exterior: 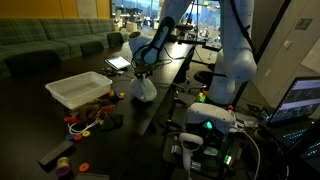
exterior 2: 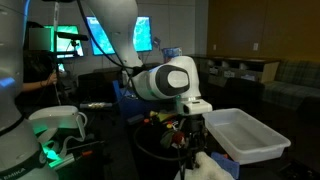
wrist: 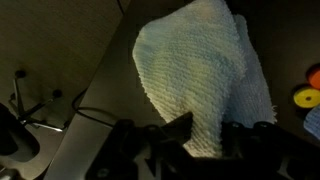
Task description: Use the towel to push all the contents on the table to the left
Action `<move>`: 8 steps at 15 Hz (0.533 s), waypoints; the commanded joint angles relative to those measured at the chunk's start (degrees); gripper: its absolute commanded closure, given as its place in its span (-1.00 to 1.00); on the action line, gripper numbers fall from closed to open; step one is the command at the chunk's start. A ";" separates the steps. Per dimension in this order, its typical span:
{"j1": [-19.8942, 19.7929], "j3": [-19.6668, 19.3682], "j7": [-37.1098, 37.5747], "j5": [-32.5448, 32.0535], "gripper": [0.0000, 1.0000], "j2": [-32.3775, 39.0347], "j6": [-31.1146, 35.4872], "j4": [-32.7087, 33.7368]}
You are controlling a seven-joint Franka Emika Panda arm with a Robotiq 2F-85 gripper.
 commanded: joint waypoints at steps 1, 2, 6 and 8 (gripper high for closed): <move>-3.36 1.45 2.09 0.22 0.80 6.82 -0.40 9.79; -3.98 1.64 1.95 0.77 0.81 8.90 -0.38 12.64; -6.39 2.95 -0.45 3.76 0.82 17.54 -0.87 24.31; -7.26 3.62 -1.62 5.79 0.81 22.36 -1.27 30.29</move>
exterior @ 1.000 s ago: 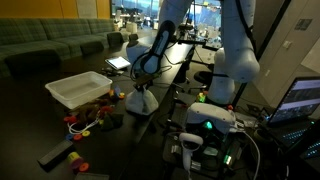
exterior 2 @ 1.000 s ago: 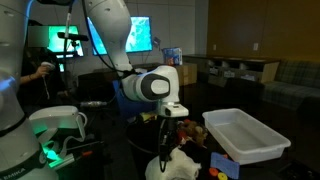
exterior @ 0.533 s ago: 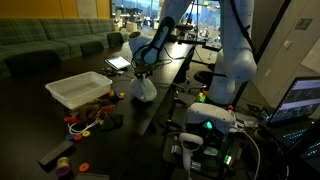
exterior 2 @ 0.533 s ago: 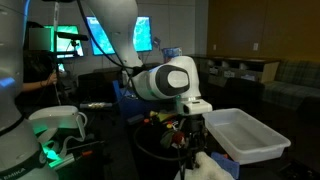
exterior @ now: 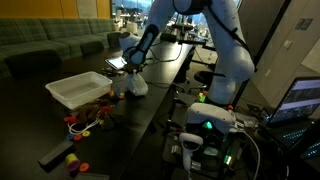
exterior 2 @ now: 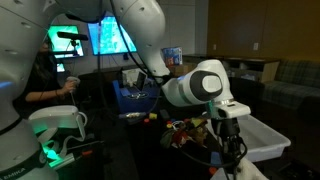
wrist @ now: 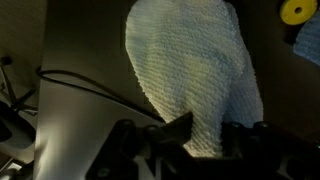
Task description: Use the towel to push all the contents on the table to the left
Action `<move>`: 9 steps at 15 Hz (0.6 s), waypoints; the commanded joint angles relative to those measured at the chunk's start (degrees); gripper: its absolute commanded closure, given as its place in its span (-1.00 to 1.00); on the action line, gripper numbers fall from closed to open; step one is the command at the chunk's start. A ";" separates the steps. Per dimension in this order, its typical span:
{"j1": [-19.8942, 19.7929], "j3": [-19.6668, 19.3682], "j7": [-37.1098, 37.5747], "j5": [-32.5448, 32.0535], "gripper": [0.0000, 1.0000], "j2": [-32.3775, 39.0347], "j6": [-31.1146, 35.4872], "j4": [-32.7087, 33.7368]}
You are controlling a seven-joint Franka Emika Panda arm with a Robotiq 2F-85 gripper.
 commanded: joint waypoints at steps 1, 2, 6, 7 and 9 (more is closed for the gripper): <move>-2.15 1.73 -2.43 3.90 0.81 10.15 -1.21 13.06; -2.65 2.35 -3.52 5.31 0.81 12.15 -1.63 15.82; -3.41 4.07 -6.75 10.08 0.81 20.17 -2.59 25.92; -3.49 4.68 -7.46 11.26 0.81 22.19 -2.78 28.27; -3.77 6.03 -9.44 13.64 0.81 24.63 -2.92 31.29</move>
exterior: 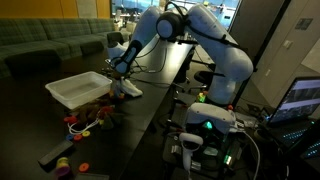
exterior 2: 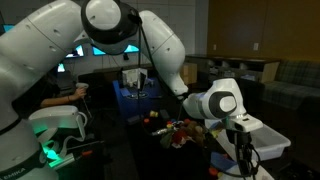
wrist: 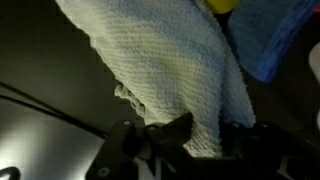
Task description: Use the towel to push all the contents on the table to the left
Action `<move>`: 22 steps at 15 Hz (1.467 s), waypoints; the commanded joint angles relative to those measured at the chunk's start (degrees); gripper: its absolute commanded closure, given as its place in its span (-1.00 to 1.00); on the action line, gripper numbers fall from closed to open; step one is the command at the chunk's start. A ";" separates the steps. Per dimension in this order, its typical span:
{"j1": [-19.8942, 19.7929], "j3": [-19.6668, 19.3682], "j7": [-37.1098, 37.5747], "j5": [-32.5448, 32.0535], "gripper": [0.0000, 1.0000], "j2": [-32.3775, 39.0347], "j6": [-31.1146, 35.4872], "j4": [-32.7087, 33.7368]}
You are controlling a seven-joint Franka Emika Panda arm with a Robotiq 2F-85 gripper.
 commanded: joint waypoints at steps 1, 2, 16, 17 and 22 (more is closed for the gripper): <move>-1.16 2.73 -4.74 5.06 0.81 6.49 -1.97 9.56; -1.09 3.30 -5.54 6.17 0.81 7.41 -2.10 10.68; 4.72 8.54 -14.17 12.41 0.81 6.21 0.58 5.67; 5.66 8.97 -14.23 12.50 0.82 5.75 0.55 5.06; 13.42 8.49 -9.39 12.21 0.82 4.83 -0.99 4.33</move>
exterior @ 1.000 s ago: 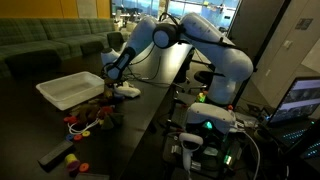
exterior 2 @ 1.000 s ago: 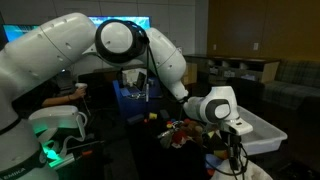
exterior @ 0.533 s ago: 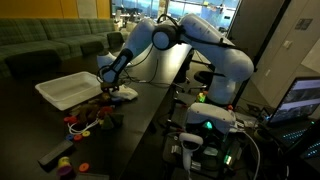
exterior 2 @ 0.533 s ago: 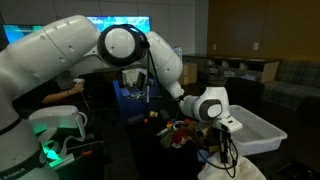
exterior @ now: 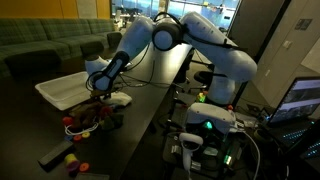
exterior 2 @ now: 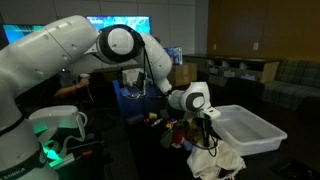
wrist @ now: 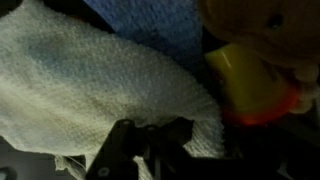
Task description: Use the towel to push all the contents on the table to the left
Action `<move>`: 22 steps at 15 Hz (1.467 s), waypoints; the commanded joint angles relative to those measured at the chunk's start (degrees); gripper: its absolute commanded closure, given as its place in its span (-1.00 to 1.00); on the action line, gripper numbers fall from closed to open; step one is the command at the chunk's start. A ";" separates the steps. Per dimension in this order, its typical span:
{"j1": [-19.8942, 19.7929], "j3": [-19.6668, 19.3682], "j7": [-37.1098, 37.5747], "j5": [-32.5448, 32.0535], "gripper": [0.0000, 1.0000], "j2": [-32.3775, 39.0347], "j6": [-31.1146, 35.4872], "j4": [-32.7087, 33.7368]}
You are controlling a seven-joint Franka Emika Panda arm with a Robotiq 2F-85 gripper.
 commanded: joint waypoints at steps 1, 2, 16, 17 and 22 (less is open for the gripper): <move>5.70 -0.21 3.65 1.45 0.83 -1.78 -0.81 -1.68; 7.19 -0.01 4.82 1.36 0.83 -1.86 -1.26 -1.40; 17.51 7.51 10.69 0.89 0.83 -1.80 -5.94 6.98; 17.56 7.43 10.50 0.60 0.83 -2.33 -5.68 6.64; 14.66 7.55 6.82 -0.01 0.83 -10.99 -3.46 -2.60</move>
